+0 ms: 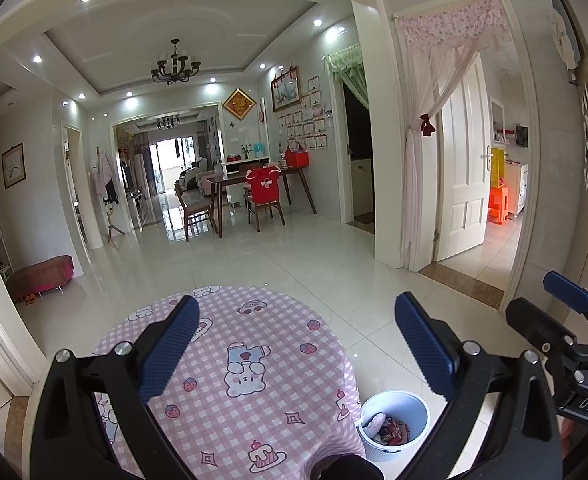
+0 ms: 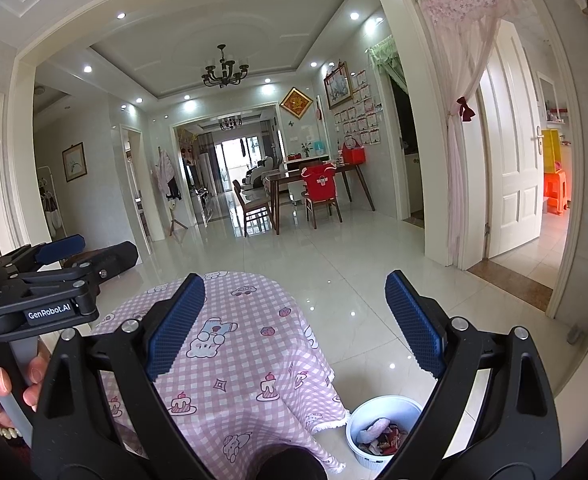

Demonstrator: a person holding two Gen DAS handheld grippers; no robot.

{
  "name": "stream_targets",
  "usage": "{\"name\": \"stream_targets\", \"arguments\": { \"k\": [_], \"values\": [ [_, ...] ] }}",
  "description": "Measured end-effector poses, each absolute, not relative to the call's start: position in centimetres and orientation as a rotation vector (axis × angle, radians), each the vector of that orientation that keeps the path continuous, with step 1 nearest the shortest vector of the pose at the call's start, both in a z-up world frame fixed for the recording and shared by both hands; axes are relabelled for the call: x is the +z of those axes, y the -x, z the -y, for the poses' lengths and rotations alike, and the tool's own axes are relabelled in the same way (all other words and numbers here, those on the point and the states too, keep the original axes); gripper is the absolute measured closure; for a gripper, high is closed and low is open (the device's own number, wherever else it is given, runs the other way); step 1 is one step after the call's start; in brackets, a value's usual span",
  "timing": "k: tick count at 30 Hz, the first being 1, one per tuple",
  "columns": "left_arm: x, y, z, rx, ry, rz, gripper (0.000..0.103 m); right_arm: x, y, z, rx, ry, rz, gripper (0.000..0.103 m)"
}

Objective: Collect trash

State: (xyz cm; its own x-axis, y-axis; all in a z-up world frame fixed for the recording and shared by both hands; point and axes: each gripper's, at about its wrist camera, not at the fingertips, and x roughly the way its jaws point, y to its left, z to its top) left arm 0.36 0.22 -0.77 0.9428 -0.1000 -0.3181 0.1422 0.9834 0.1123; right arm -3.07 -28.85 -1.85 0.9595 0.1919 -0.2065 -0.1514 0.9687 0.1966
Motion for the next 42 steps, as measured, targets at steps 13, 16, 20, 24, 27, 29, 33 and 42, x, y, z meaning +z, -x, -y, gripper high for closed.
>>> {"name": "stream_targets", "arguments": {
  "k": [13, 16, 20, 24, 27, 29, 33, 42],
  "values": [
    [-1.8, -0.5, -0.4, -0.122, -0.136, -0.328, 0.007, -1.9, 2.8, 28.7, 0.176, -0.174, -0.236, 0.013],
    [-1.8, -0.9, -0.5, -0.123, -0.134, -0.334, 0.007, -1.8, 2.8, 28.6, 0.177, -0.175, -0.237, 0.013],
    [-2.1, -1.0, -0.5, -0.124, -0.134, -0.336, 0.007, -1.7, 2.7, 28.5, 0.177, -0.175, -0.237, 0.013],
    [-2.0, -1.2, -0.6, -0.124, -0.135, -0.337, 0.007, -2.0, 2.8, 28.4, 0.179, -0.174, -0.240, 0.013],
    [-2.1, -1.1, -0.7, -0.124, -0.135, -0.336, 0.007, -2.0, 2.9, 28.3, 0.179, -0.174, -0.241, 0.013],
    [-2.1, -1.2, -0.7, -0.124, -0.135, -0.338, 0.007, -1.9, 2.8, 28.3, 0.179, -0.174, -0.242, 0.013],
    [-2.0, -1.1, -0.7, -0.123, -0.135, -0.335, 0.007, -1.9, 2.8, 28.3, 0.180, -0.175, -0.245, 0.013],
    [-2.3, -1.3, -0.8, -0.126, -0.137, -0.340, 0.007, -2.4, 2.5, 28.3, 0.184, -0.178, -0.256, 0.013]
  ]
}}
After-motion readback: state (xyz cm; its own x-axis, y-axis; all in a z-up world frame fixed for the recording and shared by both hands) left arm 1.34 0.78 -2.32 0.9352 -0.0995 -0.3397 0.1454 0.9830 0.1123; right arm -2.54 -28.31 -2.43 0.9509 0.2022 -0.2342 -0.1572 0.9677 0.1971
